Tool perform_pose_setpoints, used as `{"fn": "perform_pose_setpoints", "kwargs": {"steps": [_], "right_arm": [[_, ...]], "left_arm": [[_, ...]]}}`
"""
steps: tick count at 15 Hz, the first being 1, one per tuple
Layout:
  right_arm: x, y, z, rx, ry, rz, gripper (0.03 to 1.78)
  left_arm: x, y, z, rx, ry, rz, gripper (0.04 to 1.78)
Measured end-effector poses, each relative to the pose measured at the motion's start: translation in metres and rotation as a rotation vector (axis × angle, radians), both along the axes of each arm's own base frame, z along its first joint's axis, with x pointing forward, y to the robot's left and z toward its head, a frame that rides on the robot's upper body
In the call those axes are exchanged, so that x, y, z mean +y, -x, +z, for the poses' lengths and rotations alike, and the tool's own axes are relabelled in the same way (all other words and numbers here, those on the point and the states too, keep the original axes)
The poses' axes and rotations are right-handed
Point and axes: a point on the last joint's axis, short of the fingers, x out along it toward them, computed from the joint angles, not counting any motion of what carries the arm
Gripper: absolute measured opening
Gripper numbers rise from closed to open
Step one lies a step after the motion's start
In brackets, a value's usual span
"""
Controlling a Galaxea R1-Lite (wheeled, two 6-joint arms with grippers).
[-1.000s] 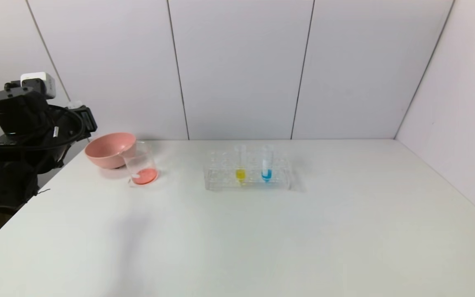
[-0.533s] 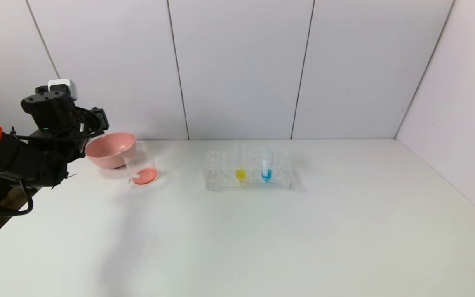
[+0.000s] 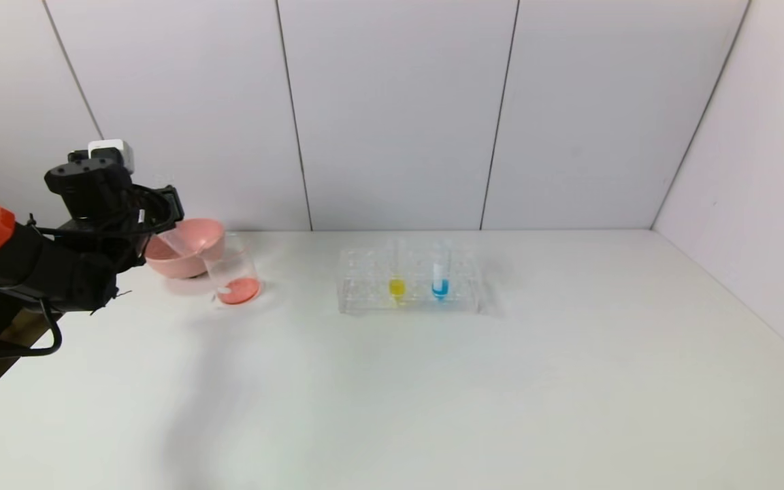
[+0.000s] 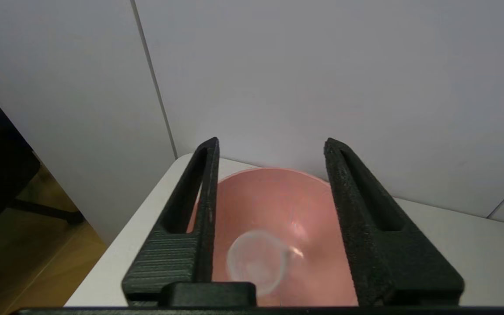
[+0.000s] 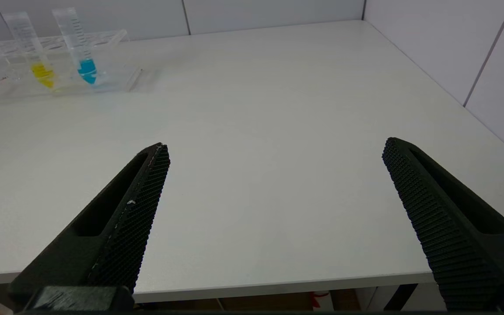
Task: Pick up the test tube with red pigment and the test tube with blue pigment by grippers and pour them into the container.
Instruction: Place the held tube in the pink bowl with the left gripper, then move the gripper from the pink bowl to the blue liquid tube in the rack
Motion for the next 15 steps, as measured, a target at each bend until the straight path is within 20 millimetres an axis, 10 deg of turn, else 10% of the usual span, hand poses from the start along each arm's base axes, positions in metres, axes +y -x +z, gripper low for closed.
{"fn": "perform_pose_setpoints", "kwargs": {"steps": [7, 15], "right_arm": [[0.000, 0.000, 0.000, 0.000, -0.001, 0.000, 1.77], [0.000, 0.000, 0.000, 0.000, -0.001, 0.000, 1.77]], "left_arm": [[-0.009, 0.015, -0.001, 0.020, 0.006, -0.026, 1.72], [-0.055, 0.143, 0.006, 0.120, 0.011, -0.537, 1.76]]}}
